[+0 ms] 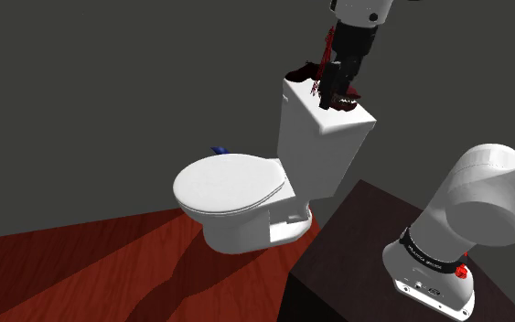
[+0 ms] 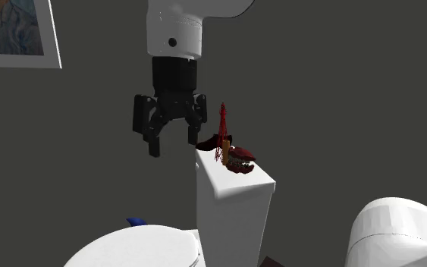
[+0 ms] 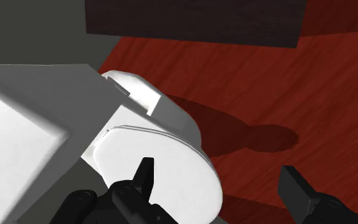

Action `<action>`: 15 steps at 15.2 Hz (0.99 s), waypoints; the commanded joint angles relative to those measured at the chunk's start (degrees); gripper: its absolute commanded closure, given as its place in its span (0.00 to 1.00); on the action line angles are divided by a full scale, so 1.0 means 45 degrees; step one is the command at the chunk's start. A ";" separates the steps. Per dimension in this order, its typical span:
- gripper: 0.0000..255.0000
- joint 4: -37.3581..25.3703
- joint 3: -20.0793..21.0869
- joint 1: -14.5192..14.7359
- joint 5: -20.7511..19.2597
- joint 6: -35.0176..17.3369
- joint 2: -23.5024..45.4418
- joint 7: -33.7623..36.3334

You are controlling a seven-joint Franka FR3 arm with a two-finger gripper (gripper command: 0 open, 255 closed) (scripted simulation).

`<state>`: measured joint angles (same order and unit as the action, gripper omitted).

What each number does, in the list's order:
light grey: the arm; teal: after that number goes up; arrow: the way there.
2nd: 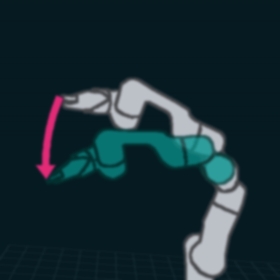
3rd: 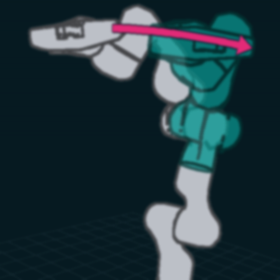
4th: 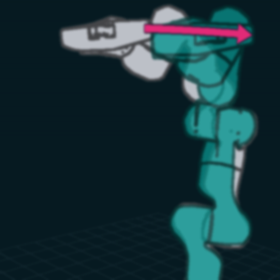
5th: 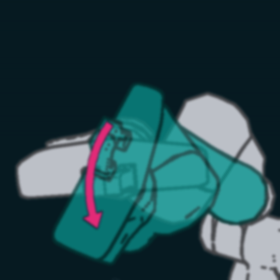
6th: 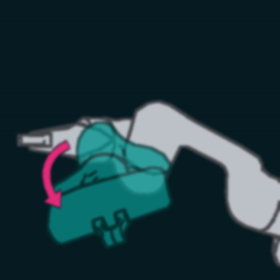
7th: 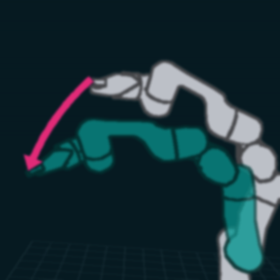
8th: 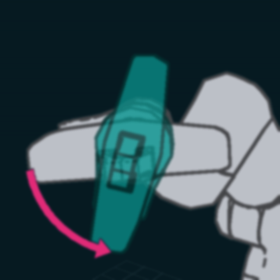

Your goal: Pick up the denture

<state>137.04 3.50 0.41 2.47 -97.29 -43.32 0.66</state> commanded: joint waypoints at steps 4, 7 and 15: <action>0.00 0.0062 -0.0991 -0.0312 -0.0334 -0.0279 0.0208 -0.1029; 0.00 -0.0023 -0.1979 -0.0601 -0.0630 -0.0574 0.0594 -0.2057; 0.00 -0.0973 -0.4582 -0.1145 -0.0990 -0.1342 0.2431 -0.4857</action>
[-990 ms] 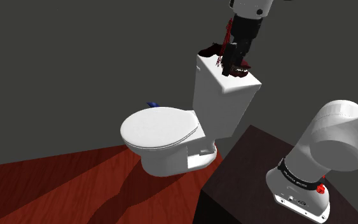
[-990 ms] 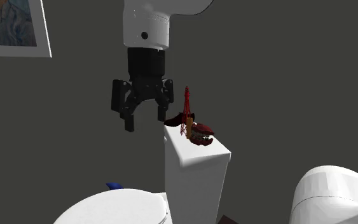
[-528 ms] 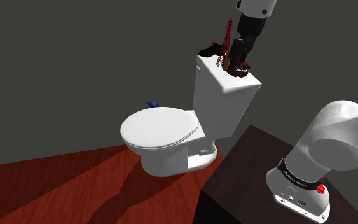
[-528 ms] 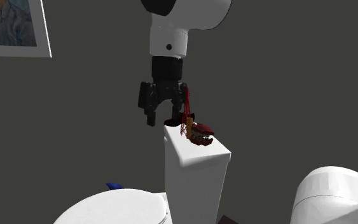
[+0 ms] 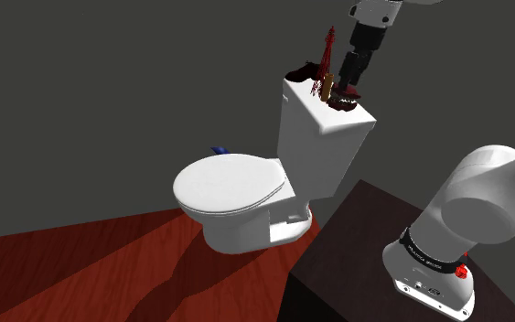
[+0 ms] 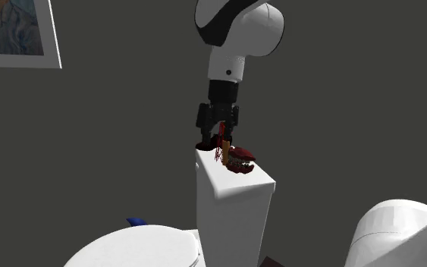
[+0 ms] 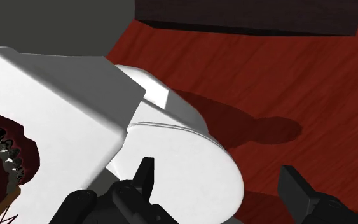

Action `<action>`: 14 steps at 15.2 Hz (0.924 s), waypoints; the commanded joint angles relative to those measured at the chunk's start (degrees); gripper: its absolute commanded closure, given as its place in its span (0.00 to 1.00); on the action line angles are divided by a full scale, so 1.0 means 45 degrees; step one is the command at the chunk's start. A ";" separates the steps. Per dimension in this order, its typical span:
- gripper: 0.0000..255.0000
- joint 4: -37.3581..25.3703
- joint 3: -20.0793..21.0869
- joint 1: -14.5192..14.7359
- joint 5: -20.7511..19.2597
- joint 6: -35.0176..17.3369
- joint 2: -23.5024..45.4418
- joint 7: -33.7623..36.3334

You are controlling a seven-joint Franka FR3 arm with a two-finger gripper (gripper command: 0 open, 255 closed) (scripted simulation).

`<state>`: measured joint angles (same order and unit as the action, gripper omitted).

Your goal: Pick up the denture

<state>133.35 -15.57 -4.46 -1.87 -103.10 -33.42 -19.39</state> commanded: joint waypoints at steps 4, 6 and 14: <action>0.00 -0.1018 -0.1652 -0.0149 0.0157 -0.0351 0.1554 -0.1879; 0.00 -0.1548 -0.2309 -0.0151 0.0377 -0.0455 0.2316 -0.2658; 0.00 -0.4362 -0.4795 -0.0267 0.2415 -0.0318 0.6199 -0.6208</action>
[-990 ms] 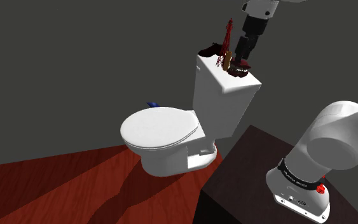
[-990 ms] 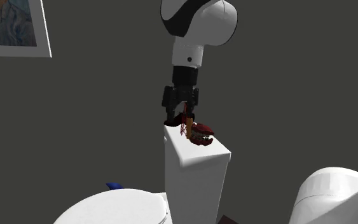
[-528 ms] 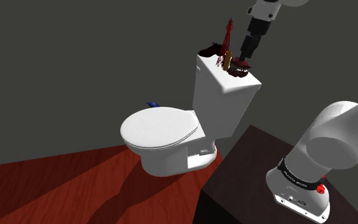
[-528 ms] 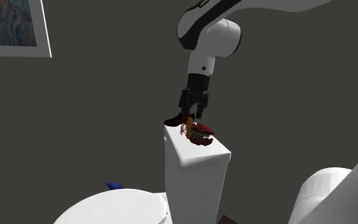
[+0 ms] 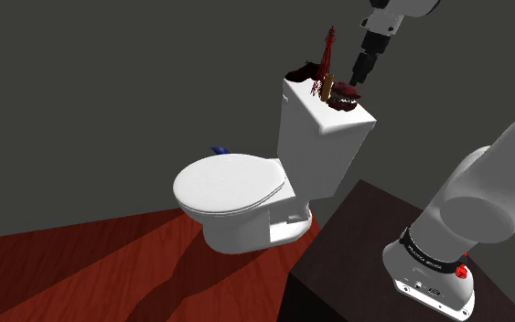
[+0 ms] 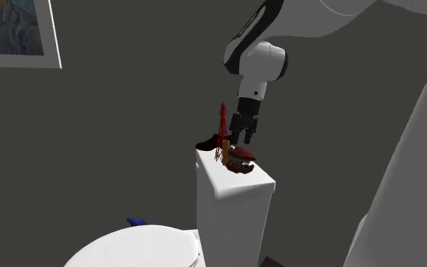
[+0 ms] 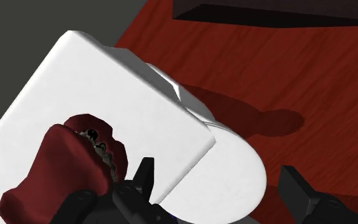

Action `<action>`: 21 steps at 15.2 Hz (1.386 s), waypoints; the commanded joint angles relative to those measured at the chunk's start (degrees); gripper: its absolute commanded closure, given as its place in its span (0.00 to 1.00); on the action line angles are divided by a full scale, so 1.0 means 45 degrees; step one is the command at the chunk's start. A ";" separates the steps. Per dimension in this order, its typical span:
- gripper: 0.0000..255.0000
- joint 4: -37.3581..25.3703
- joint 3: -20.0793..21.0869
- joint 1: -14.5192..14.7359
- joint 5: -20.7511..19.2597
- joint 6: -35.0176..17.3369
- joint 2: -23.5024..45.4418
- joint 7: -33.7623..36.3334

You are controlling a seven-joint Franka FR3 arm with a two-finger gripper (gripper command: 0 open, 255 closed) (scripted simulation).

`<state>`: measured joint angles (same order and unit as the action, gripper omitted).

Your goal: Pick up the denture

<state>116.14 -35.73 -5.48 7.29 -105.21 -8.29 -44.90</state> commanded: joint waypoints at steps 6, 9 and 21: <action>0.00 -0.3529 -0.1254 -0.1265 0.2996 0.1236 0.4439 -0.3333; 0.00 -0.5368 -0.1177 -0.2438 0.4222 0.2066 0.6391 -0.4354; 1.00 -0.4381 -0.0189 -0.3197 0.4339 0.0718 0.6739 -0.4720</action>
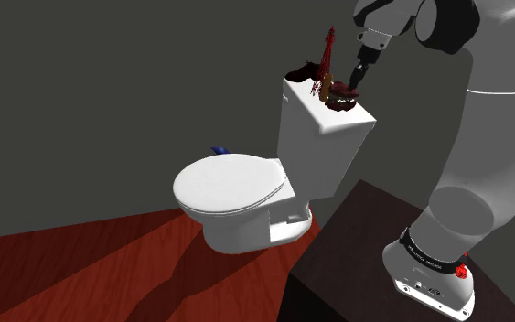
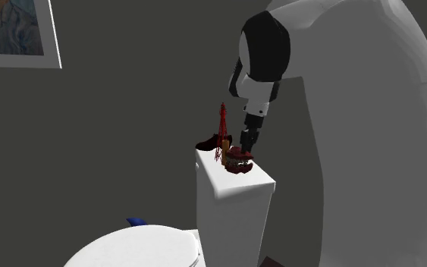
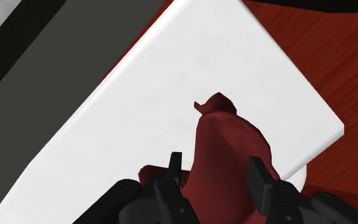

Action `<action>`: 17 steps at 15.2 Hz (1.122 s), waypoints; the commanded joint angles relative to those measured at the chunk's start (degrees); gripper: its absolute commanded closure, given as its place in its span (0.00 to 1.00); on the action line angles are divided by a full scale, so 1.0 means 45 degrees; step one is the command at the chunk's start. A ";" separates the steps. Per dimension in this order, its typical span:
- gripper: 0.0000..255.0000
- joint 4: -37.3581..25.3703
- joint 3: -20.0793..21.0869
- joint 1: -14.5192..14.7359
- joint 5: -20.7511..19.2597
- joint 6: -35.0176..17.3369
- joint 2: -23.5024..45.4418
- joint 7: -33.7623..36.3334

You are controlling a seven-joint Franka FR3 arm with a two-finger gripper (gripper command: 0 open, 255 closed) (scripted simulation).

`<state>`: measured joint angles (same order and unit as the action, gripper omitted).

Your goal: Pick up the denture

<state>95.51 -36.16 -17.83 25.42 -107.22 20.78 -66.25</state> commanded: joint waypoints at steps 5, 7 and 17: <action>1.00 0.0052 -0.0088 -0.0664 0.0454 0.1145 0.0551 -0.0211; 1.00 0.0516 -0.0139 -0.0572 0.0357 0.0898 0.0296 -0.0282; 1.00 -0.1376 -0.0115 -0.0715 0.0029 0.2782 0.0083 0.0510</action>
<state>90.75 -35.35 -19.17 25.59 -95.47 21.55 -64.22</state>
